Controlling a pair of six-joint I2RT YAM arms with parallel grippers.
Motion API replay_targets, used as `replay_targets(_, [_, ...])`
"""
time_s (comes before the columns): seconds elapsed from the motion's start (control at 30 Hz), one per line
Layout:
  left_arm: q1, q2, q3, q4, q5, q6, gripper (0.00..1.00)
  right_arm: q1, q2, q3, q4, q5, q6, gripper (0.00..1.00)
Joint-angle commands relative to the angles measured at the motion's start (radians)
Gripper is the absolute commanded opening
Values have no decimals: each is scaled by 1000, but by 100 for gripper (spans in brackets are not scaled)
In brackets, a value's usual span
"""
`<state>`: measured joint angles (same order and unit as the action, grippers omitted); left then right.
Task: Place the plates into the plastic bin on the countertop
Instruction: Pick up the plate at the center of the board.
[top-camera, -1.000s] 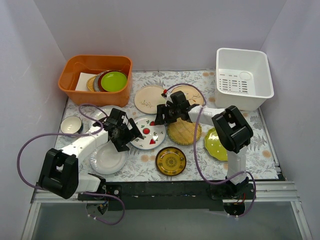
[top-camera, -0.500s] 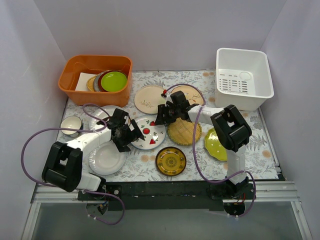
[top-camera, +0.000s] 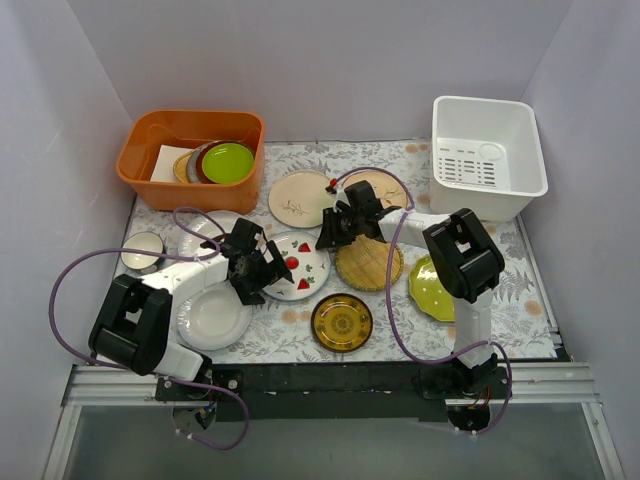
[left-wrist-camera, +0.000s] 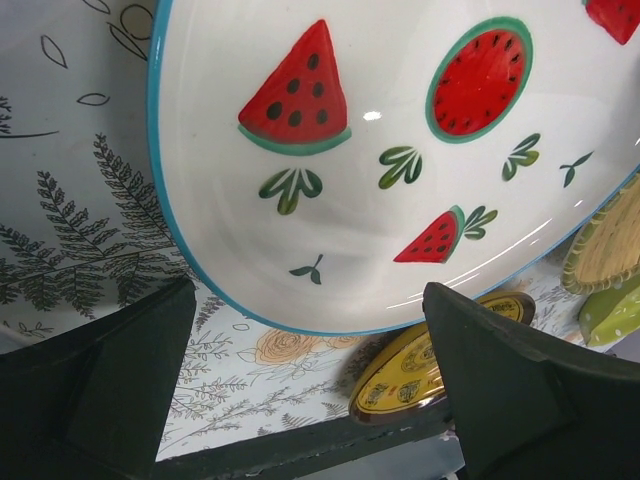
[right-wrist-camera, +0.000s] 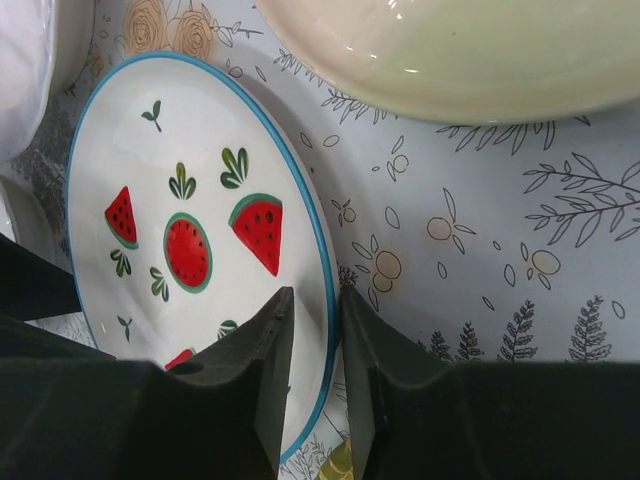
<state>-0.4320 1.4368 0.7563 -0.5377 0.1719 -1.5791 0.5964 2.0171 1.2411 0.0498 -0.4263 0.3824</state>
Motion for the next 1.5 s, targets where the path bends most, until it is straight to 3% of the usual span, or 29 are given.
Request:
replay_targets(0.0, [-11,11,14,10,-20,-5,98,-4,-8,60,-33,-34,-28,31])
replay_targets(0.33, [-48,21,20,16,-31,-19,98,-30,-90,26,-77,-49,-43,1])
replay_targets(0.9, [-79,-170,92,-139,-199,-51,98,-69,-195,171,-226,-48,-7,1])
replay_targets(1.17, [-80,-332,-3,-28,-173,-104,98,-121,-215,215,-272,-103,22,1])
replay_targets(1.47, [-79,-363,-123,165,-88,-174,98,-153,-267,138,-206,-199,82,1])
